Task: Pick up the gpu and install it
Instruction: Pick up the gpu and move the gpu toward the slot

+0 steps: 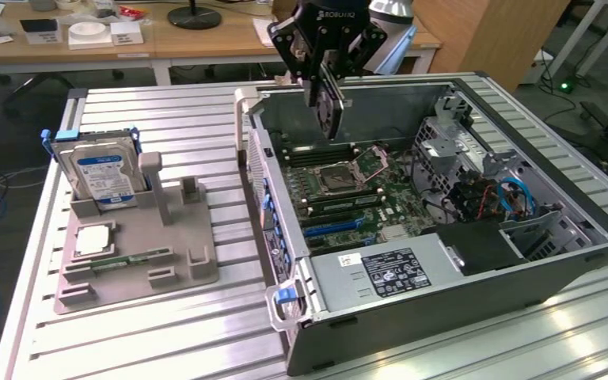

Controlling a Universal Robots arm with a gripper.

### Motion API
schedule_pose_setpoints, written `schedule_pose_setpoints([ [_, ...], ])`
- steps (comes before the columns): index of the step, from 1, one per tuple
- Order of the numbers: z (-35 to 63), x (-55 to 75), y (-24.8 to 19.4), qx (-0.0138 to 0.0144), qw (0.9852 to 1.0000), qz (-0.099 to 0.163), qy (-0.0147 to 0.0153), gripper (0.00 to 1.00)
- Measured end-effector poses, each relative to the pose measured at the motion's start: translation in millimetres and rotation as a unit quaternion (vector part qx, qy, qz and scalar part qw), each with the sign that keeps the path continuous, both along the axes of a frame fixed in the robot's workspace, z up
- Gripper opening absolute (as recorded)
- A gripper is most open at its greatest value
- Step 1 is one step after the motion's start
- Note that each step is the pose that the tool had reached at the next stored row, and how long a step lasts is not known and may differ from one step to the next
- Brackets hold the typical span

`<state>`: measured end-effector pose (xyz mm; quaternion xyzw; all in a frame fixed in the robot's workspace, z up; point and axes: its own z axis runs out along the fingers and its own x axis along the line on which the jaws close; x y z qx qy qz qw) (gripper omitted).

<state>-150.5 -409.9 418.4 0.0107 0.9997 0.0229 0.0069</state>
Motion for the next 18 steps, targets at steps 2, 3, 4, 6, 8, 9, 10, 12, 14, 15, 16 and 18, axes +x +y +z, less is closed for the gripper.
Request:
schedule_pose_setpoints([
  [2, 0.0, 1.3, 0.0, 0.0000, 1.0000, 0.000, 0.0000, 0.28],
  [3, 0.0, 1.9, 0.0, 0.0000, 1.0000, 0.000, 0.0000, 0.28],
  [4, 0.0, 2.4, 0.0, 0.0000, 1.0000, 0.000, 0.0000, 0.28],
  [6, 0.0, 3.6, 0.0, 0.0000, 1.0000, 0.000, 0.0000, 0.28],
  [8, 0.0, 4.9, 0.0, 0.0000, 1.0000, 0.000, 0.0000, 0.28],
  [9, 0.0, 5.7, 0.0, 0.0000, 1.0000, 0.000, 0.0000, 0.28],
  [10, 0.0, 6.3, 0.0, 0.0000, 1.0000, 0.000, 0.0000, 0.28],
  [12, 0.0, 7.3, 0.0, 0.0000, 1.0000, 0.000, 0.0000, 0.28],
  [14, 0.0, 8.4, 0.0, 0.0000, 1.0000, 0.000, 0.0000, 0.28],
  [15, 0.0, 9.0, 0.0, 0.0000, 1.0000, 0.000, 0.0000, 0.28],
  [16, 0.0, 9.6, 0.0, 0.0000, 1.0000, 0.000, 0.0000, 0.28],
  [18, 0.0, 11.3, 0.0, 0.0000, 1.0000, 0.000, 0.0000, 0.28],
])
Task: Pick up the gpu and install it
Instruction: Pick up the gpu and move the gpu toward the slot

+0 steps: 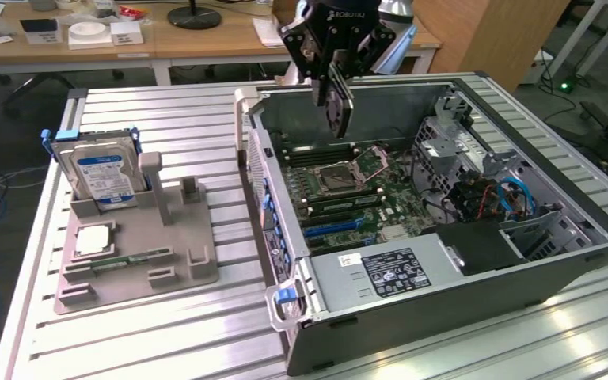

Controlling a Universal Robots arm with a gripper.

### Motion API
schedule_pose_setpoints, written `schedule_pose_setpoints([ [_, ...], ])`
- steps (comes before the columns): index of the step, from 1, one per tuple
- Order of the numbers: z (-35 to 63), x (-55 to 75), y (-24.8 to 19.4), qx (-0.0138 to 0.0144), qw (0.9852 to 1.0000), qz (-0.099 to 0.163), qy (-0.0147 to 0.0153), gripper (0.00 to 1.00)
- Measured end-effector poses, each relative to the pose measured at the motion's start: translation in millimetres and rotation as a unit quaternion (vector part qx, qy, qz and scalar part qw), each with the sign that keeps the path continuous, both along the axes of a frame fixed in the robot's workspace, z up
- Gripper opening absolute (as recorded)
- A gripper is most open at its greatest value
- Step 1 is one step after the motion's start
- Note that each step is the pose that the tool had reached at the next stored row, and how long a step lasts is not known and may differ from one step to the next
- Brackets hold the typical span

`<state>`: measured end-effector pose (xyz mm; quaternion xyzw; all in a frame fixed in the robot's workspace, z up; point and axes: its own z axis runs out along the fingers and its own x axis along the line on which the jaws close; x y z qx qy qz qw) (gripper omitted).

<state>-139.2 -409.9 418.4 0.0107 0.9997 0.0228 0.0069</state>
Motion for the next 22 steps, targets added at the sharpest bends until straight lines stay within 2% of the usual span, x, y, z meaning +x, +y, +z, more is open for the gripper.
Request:
schedule_pose_setpoints([
  [22, 0.0, 19.7, 0.0, 0.0000, 1.0000, 0.000, 0.0000, 0.28],
])
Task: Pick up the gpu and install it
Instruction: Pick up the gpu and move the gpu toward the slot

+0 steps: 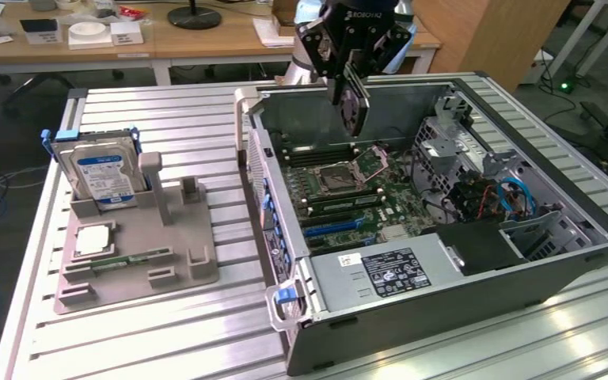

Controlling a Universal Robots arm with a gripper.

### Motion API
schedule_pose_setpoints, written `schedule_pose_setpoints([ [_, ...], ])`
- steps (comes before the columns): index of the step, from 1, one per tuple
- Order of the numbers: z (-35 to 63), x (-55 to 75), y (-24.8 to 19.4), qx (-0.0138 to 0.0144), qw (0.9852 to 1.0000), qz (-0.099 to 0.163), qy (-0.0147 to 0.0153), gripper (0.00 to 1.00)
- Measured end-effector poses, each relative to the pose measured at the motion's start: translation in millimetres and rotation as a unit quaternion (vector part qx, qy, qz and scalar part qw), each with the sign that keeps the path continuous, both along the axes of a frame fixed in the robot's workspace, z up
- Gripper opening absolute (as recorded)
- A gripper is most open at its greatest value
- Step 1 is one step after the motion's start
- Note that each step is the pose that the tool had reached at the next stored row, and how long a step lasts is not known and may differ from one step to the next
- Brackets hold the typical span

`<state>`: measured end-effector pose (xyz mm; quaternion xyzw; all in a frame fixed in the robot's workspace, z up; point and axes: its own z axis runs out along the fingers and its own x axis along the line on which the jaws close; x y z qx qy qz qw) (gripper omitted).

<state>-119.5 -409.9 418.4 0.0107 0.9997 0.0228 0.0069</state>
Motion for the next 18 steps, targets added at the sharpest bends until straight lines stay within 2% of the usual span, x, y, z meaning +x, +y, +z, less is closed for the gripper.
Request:
schedule_pose_setpoints([
  [18, 0.0, 13.8, 0.0, 0.0000, 1.0000, 0.000, 0.0000, 0.28],
])
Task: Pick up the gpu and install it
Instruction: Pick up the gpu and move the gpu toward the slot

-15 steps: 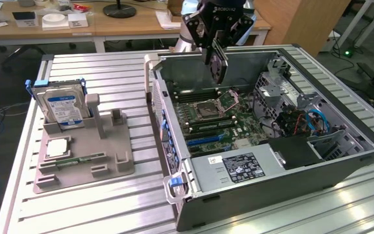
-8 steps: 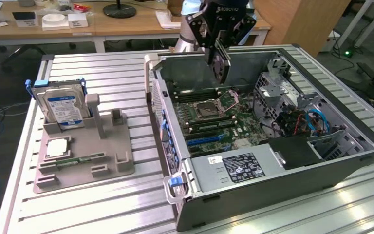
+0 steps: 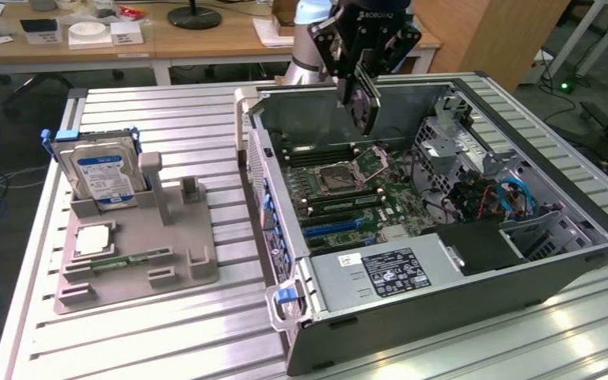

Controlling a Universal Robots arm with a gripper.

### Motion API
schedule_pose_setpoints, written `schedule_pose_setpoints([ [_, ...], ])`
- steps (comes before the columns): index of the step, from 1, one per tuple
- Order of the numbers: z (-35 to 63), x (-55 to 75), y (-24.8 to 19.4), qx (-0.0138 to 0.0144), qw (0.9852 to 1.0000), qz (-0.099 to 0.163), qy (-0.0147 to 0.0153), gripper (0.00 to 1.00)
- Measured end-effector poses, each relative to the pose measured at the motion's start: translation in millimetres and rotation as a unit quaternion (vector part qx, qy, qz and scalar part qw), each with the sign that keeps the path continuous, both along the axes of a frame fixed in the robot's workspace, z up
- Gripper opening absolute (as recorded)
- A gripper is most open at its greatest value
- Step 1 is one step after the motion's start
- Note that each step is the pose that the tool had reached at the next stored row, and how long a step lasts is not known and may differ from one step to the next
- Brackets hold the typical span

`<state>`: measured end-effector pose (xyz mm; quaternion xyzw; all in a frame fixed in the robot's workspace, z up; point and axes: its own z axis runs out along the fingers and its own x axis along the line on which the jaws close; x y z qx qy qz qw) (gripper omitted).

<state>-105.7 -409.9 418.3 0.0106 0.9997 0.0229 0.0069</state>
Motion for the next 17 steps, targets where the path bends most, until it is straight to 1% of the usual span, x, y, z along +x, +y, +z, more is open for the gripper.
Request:
schedule_pose_setpoints([
  [4, 0.0, 2.0, 0.0, 0.0000, 1.0000, 0.000, 0.0000, 0.28],
  [17, -0.1, 22.7, 0.0, 0.0006, 1.0000, 0.000, 0.0001, 0.28],
])
